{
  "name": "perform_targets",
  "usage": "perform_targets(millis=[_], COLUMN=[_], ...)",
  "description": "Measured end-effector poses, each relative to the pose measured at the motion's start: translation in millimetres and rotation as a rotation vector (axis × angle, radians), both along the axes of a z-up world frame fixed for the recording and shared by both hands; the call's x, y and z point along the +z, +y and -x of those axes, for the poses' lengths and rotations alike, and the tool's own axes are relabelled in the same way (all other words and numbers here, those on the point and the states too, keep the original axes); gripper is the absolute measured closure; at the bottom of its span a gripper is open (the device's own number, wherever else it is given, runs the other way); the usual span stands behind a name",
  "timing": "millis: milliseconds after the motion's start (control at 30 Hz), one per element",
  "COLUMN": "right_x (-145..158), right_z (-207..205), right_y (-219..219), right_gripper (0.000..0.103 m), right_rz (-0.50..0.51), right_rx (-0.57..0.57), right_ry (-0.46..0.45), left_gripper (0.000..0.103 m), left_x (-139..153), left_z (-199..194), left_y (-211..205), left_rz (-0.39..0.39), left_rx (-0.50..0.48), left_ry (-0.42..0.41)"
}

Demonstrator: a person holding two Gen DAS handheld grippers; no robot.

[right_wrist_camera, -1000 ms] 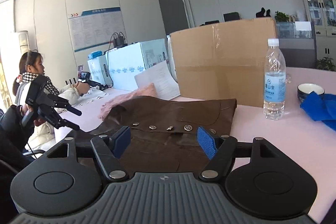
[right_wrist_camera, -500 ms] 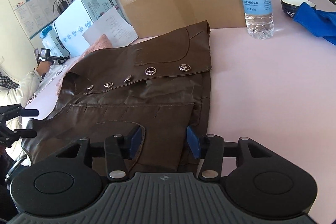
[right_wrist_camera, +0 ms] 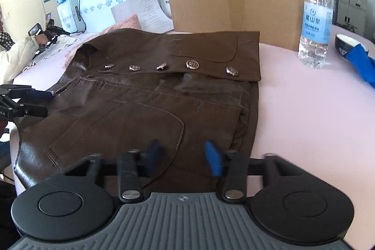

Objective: Fold clothes

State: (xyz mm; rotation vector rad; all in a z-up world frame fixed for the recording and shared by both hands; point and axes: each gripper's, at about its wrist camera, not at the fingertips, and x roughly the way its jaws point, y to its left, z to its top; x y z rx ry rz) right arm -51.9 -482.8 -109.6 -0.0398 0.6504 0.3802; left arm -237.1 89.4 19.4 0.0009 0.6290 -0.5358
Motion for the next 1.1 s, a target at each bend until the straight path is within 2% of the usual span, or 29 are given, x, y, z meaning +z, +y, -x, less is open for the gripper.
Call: perform_targets(millis=[100,300,400,500,567,633,700,767,833,867,900,967,1000,1100], right_x=[6,21,11,-6,-7,1,8,14,19,23,28,32,32,27], right_z=[1,-1,-19,-41,-46,-47,-47,-48,-48,-51,-55,-59,-63,-83], right_y=[2,-12,-17,-15,-8,0,5,10,14,14,14,19,24,45], right_gripper=[0.101,0.102,0.102,0.102,0.102,0.102,0.102,0.101,0.086,0.057,0.035,0.035,0.035,0.037], right_rz=[-0.005,-0.013,0.037,0.062,0.098,0.149,0.211,0.278,0.334,0.342,0.332,0.337,0.353,0.376], right_rx=[-0.02,-0.164,-0.222,-0.246,-0.235,-0.219,-0.167,-0.106,-0.05,0.013,0.119,0.313,0.371,0.467], right_ry=[-0.036,-0.147,-0.119,-0.058,-0.071,-0.104,-0.143,-0.186,-0.225,-0.237,-0.217,-0.163,-0.153,-0.126], left_gripper=[0.021,0.022,0.022,0.022,0.022,0.022,0.022,0.022,0.021,0.021,0.021,0.021,0.021,0.021], left_x=[-4,1,5,9,9,6,4,3,-2,-6,-10,-16,-17,-20], left_z=[2,23,29,29,30,29,28,29,25,22,23,23,25,22], left_y=[7,26,44,53,61,66,67,65,61,57,56,48,47,44], left_rz=[0.042,0.093,0.16,0.192,0.264,0.327,0.327,0.291,0.271,0.247,0.23,0.176,0.165,0.169], left_rx=[0.042,0.196,0.246,0.303,0.292,0.232,0.213,0.222,0.215,0.221,0.227,0.232,0.231,0.222], left_ry=[-0.028,-0.164,-0.2,-0.225,-0.23,-0.187,-0.166,-0.183,-0.175,-0.164,-0.16,-0.175,-0.184,-0.179])
